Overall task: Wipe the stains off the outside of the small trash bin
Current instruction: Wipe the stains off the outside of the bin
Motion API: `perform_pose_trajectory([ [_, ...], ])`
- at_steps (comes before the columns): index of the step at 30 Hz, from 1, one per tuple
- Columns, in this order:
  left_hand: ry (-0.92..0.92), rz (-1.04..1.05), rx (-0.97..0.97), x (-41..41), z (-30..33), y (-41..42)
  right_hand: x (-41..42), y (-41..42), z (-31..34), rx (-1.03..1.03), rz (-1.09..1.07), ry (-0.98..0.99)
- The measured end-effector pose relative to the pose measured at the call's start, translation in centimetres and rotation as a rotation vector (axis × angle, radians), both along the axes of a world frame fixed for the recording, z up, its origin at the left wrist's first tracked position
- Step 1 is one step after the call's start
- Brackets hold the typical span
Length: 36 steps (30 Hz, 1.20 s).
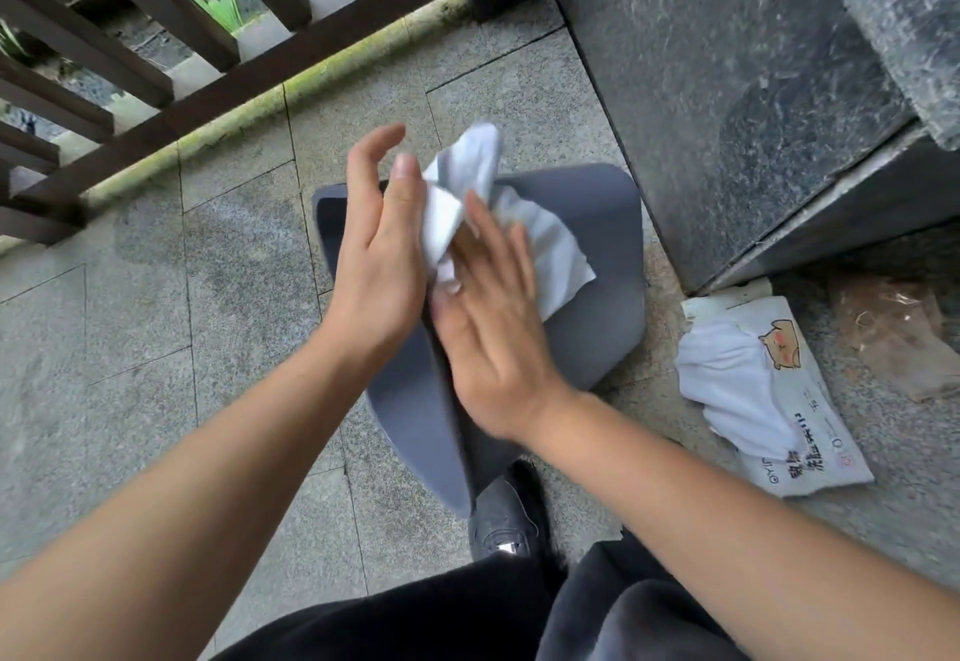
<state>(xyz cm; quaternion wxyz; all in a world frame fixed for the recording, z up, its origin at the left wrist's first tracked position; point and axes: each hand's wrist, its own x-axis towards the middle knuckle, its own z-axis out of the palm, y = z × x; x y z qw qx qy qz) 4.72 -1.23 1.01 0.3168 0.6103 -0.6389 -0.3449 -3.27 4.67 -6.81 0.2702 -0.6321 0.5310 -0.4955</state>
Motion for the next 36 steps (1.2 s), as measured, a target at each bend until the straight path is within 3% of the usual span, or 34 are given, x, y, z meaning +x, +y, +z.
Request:
perform_pose_trajectory([
  [5,0.059,0.109,0.029,0.2,0.0,-0.5,-1.6,4.1,-4.6,-0.099,0.218,0.328],
  [8,0.121,0.156,0.04,0.5,-0.3,-0.5,-3.7,6.0,-8.0,-0.089,0.222,0.451],
  [12,0.076,0.122,0.037,1.1,-0.3,-0.5,-4.3,5.0,-8.2,-0.053,0.165,0.422],
  [20,-0.017,-0.071,0.005,-0.4,-0.1,-0.1,-3.4,-1.7,-2.1,-0.327,0.061,0.363],
  [23,-0.081,-0.124,-0.038,-1.3,-0.2,0.4,-3.9,-1.6,-1.9,-0.311,-0.005,0.248],
  [26,-0.126,-0.186,-0.048,-1.3,0.2,1.4,-5.3,-1.1,-2.8,-0.142,-0.17,0.194],
  [28,-0.092,-0.236,0.011,-0.4,0.4,2.2,-6.5,-0.8,-3.6,-0.014,-0.253,0.19],
  [30,0.023,-0.257,0.13,0.9,0.6,2.8,-7.5,0.2,-4.5,0.007,-0.194,0.24],
  [33,0.18,-0.128,0.336,3.0,0.9,2.6,-8.2,2.7,-5.7,-0.042,-0.067,0.335],
  [36,0.185,-0.007,0.419,4.2,0.9,1.9,-9.3,5.3,-7.2,0.008,-0.067,0.367],
])
